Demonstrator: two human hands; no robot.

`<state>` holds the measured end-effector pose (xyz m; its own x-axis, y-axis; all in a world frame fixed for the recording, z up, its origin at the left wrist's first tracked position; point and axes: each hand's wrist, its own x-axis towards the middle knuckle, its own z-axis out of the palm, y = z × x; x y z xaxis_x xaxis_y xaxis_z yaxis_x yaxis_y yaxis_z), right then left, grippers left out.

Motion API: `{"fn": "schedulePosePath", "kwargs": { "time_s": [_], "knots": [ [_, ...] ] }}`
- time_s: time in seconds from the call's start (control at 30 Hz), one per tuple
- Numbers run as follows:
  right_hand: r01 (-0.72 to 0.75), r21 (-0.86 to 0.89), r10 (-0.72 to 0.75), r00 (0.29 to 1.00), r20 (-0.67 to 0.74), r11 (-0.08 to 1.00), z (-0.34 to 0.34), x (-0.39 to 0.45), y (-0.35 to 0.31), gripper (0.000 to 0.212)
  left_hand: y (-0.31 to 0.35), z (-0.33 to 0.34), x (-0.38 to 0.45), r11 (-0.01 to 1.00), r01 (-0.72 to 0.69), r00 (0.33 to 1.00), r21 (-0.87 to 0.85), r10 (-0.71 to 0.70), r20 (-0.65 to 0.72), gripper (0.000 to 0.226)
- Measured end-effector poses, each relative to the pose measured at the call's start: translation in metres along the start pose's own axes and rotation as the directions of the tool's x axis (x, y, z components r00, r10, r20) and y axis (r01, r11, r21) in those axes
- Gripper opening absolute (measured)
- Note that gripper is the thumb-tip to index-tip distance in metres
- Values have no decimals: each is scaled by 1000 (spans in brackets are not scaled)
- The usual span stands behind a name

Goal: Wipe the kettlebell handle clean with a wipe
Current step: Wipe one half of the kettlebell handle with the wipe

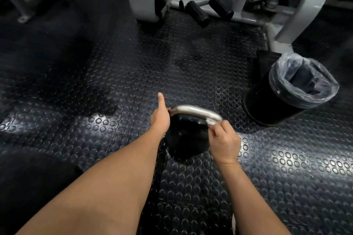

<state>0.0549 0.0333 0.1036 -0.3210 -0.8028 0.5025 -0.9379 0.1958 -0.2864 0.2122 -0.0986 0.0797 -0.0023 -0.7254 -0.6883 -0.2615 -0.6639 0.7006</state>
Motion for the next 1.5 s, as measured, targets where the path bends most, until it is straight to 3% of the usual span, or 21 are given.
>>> {"fn": "schedulePosePath", "kwargs": {
  "time_s": [0.17, 0.3, 0.4, 0.57, 0.67, 0.73, 0.97, 1.17, 1.33, 1.4, 1.43, 1.5],
  "knots": [
    [96, -8, -97, 994, -45, 995, 8, 11, -23, 29, -1, 2, 1, 1000, -5, 1000, 5, 5, -3, 154],
    [76, -20, -76, 997, -7, 997, 5, 9, -17, 29, -7, 1, 9, 1000, -3, 1000, -16, 3, 17, 156],
    [67, -39, -69, 996, -58, 997, 2, 3, -7, 30, -4, 1, 4, 1000, 8, 1000, -8, -8, 7, 156],
    [119, 26, -116, 989, -97, 993, 14, 7, -22, 16, -1, 1, -1, 1000, 5, 1000, -6, -5, -19, 157],
    [70, 103, -59, 993, -97, 992, 5, 3, -8, 11, 0, 3, -2, 1000, 6, 1000, -13, -7, -10, 152],
    [-4, 182, 26, 992, -121, 983, -2, 15, -4, 20, 1, 2, -1, 1000, 4, 1000, -13, -4, -17, 153],
    [-24, 229, 11, 998, 58, 973, 1, 34, -17, 15, -5, 4, 7, 1000, 27, 1000, -10, -27, -7, 152],
    [53, 218, -41, 997, -58, 975, 5, 21, -13, 12, -11, 5, 16, 999, 38, 999, -6, -38, -14, 145],
    [-66, 255, 108, 982, -155, 965, 9, 6, -28, 7, -10, 5, 14, 1000, 27, 1000, -13, -27, -15, 142],
    [-309, 392, 376, 921, -105, 867, 7, -1, -46, 3, -8, 5, 8, 1000, 12, 1000, -11, -13, -25, 146],
    [-467, 495, 555, 831, -36, 732, 7, -3, -56, 1, -5, 5, 4, 1000, 6, 1000, -13, -6, -28, 149],
    [-649, 695, 800, 573, 179, 310, 15, -4, -72, 6, -4, 3, 0, 1000, -16, 1000, -11, 16, -23, 147]
  ]
}}
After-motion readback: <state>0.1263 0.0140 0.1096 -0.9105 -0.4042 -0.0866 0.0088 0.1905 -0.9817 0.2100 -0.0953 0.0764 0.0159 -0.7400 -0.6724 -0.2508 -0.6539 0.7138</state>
